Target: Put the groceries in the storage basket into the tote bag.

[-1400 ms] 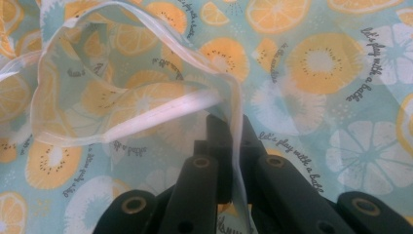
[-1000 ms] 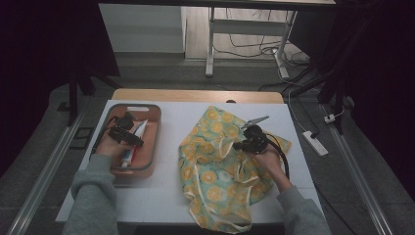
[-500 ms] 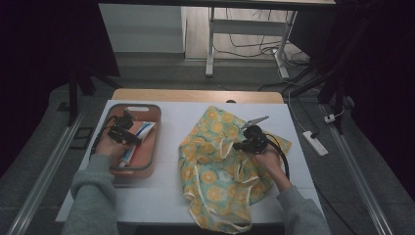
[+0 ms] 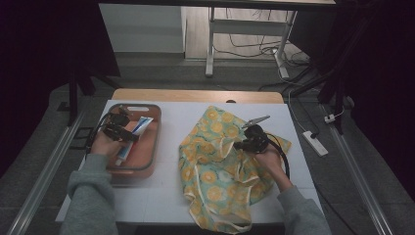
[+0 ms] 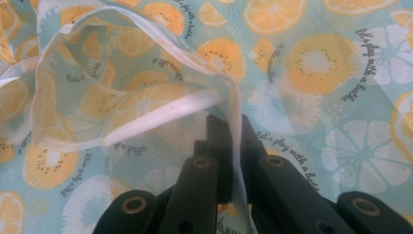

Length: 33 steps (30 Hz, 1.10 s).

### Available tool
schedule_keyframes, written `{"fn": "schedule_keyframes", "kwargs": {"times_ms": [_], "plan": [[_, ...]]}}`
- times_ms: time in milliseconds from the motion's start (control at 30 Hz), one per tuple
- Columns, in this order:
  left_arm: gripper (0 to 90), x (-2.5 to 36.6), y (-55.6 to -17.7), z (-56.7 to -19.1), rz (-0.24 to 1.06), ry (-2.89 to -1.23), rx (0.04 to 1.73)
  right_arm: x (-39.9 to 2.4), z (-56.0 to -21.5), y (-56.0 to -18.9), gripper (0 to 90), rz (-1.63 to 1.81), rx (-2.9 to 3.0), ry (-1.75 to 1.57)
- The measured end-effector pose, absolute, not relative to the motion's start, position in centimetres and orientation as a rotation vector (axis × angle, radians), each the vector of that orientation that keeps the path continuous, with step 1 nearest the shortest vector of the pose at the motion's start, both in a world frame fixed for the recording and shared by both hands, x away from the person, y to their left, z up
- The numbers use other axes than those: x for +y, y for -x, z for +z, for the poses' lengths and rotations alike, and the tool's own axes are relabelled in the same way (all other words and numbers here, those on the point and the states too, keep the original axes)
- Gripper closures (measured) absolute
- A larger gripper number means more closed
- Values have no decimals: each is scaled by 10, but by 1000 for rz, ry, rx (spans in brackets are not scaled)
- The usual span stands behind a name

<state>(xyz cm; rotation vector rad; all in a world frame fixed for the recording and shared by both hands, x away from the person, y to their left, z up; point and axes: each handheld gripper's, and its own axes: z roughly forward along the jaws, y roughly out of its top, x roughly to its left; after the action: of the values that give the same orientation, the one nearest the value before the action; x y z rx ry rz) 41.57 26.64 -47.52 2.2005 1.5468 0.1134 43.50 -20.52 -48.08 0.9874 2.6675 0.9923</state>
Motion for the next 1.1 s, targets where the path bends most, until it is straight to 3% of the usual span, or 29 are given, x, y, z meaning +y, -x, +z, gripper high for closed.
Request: {"fn": "schedule_keyframes", "kwargs": {"times_ms": [367, 600, 1100], "plan": [[746, 272, -389, -422, 211, -2061, 1375, -205, -480, -434, 885, 996, 2663, -987], [746, 265, -378, -402, 180, -2001, 1235, -206, -479, -434, 886, 1002, 2659, -985], [746, 216, -362, -380, 100, -2035, 961, -206, -475, -433, 886, 1031, 2630, -981]]}}
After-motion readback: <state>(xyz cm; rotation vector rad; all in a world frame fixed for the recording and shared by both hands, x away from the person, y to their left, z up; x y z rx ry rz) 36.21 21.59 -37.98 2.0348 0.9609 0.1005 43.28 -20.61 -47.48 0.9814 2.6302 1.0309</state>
